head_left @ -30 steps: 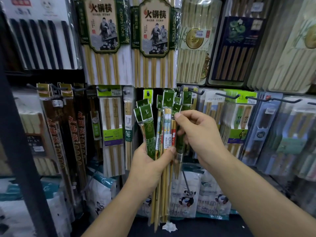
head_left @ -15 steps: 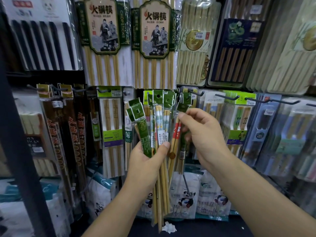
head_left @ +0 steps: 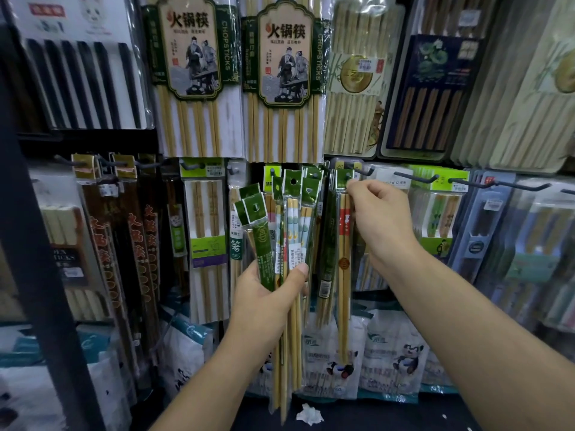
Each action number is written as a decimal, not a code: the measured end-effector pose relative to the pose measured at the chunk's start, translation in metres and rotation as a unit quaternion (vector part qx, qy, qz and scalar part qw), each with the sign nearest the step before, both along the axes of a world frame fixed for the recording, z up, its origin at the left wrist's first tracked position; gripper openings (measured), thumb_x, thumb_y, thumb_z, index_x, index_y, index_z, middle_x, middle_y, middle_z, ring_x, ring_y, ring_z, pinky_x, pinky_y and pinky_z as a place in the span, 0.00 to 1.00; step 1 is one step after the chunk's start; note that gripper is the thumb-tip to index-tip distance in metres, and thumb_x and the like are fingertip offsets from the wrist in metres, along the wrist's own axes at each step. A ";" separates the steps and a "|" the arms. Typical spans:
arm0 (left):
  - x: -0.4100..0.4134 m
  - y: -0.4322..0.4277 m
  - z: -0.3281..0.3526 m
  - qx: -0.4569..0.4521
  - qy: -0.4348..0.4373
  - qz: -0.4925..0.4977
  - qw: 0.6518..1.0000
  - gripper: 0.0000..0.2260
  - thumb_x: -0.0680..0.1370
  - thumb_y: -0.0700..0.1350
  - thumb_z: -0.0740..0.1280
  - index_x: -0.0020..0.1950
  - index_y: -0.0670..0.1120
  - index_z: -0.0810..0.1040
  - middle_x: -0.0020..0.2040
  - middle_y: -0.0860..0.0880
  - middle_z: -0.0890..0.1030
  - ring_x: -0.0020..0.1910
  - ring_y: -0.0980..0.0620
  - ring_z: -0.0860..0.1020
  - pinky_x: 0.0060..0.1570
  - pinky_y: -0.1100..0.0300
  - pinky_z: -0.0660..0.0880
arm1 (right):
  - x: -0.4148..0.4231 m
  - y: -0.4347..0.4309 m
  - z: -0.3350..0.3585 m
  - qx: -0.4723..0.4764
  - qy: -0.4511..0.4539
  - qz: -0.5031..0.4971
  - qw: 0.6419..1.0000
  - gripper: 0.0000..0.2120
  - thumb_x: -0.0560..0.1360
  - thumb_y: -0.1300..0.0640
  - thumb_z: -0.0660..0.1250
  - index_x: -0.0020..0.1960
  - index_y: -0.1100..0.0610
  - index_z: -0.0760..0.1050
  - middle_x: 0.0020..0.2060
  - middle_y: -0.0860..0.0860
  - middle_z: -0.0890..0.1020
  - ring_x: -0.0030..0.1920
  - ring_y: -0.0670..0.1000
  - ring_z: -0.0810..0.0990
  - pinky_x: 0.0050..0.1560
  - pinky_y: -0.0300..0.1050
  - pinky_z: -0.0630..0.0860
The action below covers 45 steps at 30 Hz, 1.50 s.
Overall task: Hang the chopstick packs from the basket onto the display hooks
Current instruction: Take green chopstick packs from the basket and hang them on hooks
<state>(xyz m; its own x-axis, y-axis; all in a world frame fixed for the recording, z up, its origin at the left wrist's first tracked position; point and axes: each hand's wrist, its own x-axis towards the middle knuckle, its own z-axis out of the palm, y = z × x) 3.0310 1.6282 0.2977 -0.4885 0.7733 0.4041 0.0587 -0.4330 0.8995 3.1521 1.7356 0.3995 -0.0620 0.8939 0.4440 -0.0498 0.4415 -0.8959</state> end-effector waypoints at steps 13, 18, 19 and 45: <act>0.001 0.000 0.003 -0.009 -0.004 -0.030 1.000 0.06 0.78 0.46 0.74 0.53 0.52 0.82 0.45 0.56 0.88 0.43 0.57 0.86 0.39 0.70 0.79 | 0.001 -0.018 -0.025 0.090 -0.026 0.023 0.995 0.10 0.80 0.48 0.68 0.42 0.48 0.83 0.36 0.46 0.83 0.36 0.38 0.78 0.38 0.33 0.76; 0.002 0.000 0.002 -0.005 0.003 -0.037 0.999 0.08 0.78 0.45 0.74 0.55 0.53 0.81 0.48 0.57 0.88 0.45 0.58 0.86 0.41 0.69 0.80 | -0.001 -0.030 -0.026 0.114 -0.004 0.073 0.991 0.12 0.80 0.50 0.68 0.40 0.51 0.82 0.32 0.45 0.79 0.35 0.43 0.76 0.37 0.35 0.73; 0.002 0.000 0.001 -0.003 0.004 -0.039 0.999 0.08 0.78 0.45 0.74 0.56 0.54 0.81 0.48 0.57 0.88 0.45 0.58 0.86 0.41 0.69 0.80 | -0.001 -0.030 -0.027 0.122 -0.013 0.068 0.990 0.09 0.80 0.51 0.69 0.42 0.50 0.82 0.33 0.44 0.80 0.36 0.42 0.77 0.38 0.34 0.74; 0.000 0.000 0.000 -0.032 -0.049 -0.082 0.995 0.07 0.78 0.46 0.73 0.55 0.50 0.80 0.45 0.43 0.86 0.41 0.44 0.86 0.37 0.57 0.83 | -0.003 0.010 -0.008 0.062 0.030 -0.057 0.996 0.17 0.79 0.55 0.68 0.38 0.66 0.74 0.24 0.44 0.67 0.27 0.43 0.65 0.33 0.27 0.71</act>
<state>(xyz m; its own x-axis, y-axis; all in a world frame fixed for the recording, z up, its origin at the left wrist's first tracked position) 3.0311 1.6286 0.2981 -0.3882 0.8683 0.3089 -0.0965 -0.3716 0.9234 3.1495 1.7456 0.3912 0.0673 0.8317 0.5512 -0.0439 0.5543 -0.8311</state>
